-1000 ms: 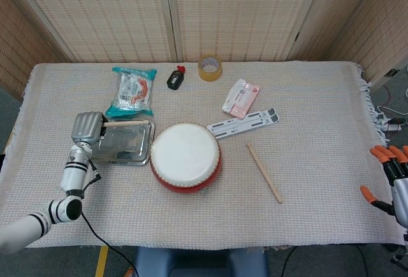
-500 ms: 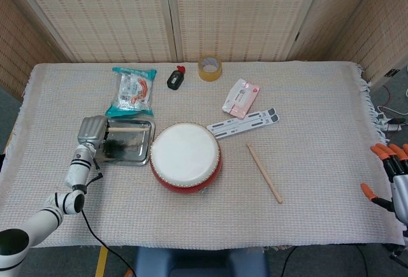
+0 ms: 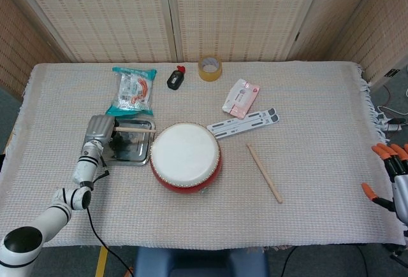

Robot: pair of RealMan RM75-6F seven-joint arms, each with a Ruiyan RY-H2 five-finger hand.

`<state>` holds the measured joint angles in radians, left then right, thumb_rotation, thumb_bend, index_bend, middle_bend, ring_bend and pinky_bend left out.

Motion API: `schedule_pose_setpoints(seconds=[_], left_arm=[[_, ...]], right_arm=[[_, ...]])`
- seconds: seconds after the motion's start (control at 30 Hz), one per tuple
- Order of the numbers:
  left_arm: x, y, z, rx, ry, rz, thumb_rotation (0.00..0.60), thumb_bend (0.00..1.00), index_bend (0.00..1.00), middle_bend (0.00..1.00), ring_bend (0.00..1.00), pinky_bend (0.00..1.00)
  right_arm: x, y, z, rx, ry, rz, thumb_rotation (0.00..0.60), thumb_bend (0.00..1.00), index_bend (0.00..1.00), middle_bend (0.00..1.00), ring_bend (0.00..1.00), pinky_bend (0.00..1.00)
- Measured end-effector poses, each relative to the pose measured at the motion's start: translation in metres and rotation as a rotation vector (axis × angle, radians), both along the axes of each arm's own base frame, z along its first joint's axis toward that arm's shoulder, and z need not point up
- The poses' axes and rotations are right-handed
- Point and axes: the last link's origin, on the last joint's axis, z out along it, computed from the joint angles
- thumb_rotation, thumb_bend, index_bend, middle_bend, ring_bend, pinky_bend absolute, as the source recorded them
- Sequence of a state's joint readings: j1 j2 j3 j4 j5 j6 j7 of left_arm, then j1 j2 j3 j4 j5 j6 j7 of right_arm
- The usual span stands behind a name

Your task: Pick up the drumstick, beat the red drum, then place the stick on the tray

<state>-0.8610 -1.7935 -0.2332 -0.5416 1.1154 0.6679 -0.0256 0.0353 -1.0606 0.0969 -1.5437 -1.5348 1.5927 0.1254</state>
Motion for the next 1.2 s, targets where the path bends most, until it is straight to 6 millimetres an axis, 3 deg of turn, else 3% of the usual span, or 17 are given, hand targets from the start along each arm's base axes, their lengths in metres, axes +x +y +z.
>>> schedule_pose_setpoints(seconds=[0.1, 0.23, 0.37, 0.7, 1.2], left_arm=[[0.002, 0.0, 0.0, -0.005, 0.001, -0.005, 0.6, 0.48, 0.43, 0.35, 0.33, 0.6], [0.006, -0.001, 0.0, -0.014, 0.001, -0.012, 0.6, 0.42, 0.15, 0.15, 0.14, 0.36], [0.008, -0.001, 0.002, -0.013, 0.005, -0.013, 0.6, 0.36, 0.03, 0.04, 0.03, 0.22], [0.013, -0.003, 0.006, -0.026, -0.014, 0.004, 0.6, 0.25, 0.0, 0.0, 0.0, 0.03], [0.028, -0.011, 0.026, 0.004, -0.115, 0.011, 0.6, 0.25, 0.03, 0.01, 0.0, 0.02]], right_arm=[[0.0, 0.001, 0.001, -0.002, -0.001, 0.003, 0.6, 0.22, 0.17, 0.14, 0.03, 0.02], [0.001, 0.003, 0.001, -0.005, -0.003, 0.009, 0.6, 0.22, 0.17, 0.14, 0.03, 0.02], [0.002, 0.004, 0.002, -0.007, -0.003, 0.015, 0.6, 0.22, 0.17, 0.14, 0.03, 0.02], [0.003, 0.008, 0.004, -0.013, -0.003, 0.024, 0.6, 0.22, 0.17, 0.14, 0.03, 0.02], [0.005, 0.013, 0.007, -0.02, -0.01, 0.034, 0.6, 0.22, 0.17, 0.14, 0.03, 0.02]])
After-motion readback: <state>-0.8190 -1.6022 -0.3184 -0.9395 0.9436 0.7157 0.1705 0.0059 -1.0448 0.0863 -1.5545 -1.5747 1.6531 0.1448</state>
